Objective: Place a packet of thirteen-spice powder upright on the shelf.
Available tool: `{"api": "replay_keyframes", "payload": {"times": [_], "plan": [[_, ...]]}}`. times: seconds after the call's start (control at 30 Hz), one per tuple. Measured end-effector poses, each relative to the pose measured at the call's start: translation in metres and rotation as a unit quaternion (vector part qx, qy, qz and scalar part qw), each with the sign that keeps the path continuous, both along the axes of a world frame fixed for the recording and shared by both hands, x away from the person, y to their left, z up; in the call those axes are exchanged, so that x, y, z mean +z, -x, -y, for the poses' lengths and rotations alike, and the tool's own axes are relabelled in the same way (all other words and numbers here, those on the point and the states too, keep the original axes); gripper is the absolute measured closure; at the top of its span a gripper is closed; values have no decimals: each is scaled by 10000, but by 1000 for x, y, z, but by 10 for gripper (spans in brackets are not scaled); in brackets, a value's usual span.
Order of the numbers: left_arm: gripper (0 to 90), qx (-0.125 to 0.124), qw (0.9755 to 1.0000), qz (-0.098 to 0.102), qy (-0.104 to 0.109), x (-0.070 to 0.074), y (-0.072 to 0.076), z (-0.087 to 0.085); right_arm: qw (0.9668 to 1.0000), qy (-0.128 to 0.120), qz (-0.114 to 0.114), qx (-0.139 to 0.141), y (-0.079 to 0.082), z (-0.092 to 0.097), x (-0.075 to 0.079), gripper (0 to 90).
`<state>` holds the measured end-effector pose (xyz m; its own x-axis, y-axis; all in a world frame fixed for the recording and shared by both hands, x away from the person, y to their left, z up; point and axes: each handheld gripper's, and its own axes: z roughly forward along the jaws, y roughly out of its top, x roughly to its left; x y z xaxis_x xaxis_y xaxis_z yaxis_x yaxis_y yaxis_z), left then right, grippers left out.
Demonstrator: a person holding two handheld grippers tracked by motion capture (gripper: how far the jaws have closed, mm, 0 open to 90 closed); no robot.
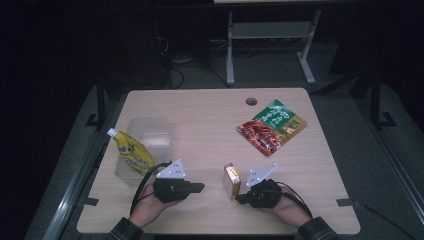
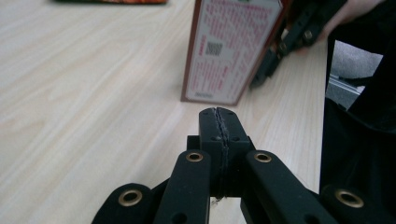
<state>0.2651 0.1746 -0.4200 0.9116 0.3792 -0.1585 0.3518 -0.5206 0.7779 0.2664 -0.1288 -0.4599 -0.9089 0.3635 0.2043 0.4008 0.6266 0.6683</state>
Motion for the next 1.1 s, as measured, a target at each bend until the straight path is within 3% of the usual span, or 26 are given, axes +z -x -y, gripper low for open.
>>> {"api": "replay_keyframes", "payload": {"times": [0.27, 0.4, 0.5, 0.67, 0.77, 0.93, 1.1], "plan": [[890, -68, 9993, -297, -211, -11, 6, -4, 9993, 86, 226, -288, -13, 5, 1, 898], [843, -107, 9985, -397, -354, -17, 8, -6, 9979, 173, 379, -504, -22, 8, 1, 898], [780, -140, 9975, -479, -510, -22, 9, -8, 9974, 114, 362, -611, -24, 12, 2, 884], [553, -163, 9963, -539, -651, -29, 12, -7, 9964, -103, 313, -787, -19, 25, 12, 648], [471, -203, 9961, -508, -694, -32, 13, -8, 9951, -341, 255, -897, -12, 31, 21, 560], [417, -198, 9968, -470, -616, -33, 13, -7, 9913, -716, 409, -1024, -3, 27, 41, 460], [395, -257, 9971, -369, -609, -32, 13, -6, 9892, -858, 600, -1026, -6, 8, 48, 413]]}}
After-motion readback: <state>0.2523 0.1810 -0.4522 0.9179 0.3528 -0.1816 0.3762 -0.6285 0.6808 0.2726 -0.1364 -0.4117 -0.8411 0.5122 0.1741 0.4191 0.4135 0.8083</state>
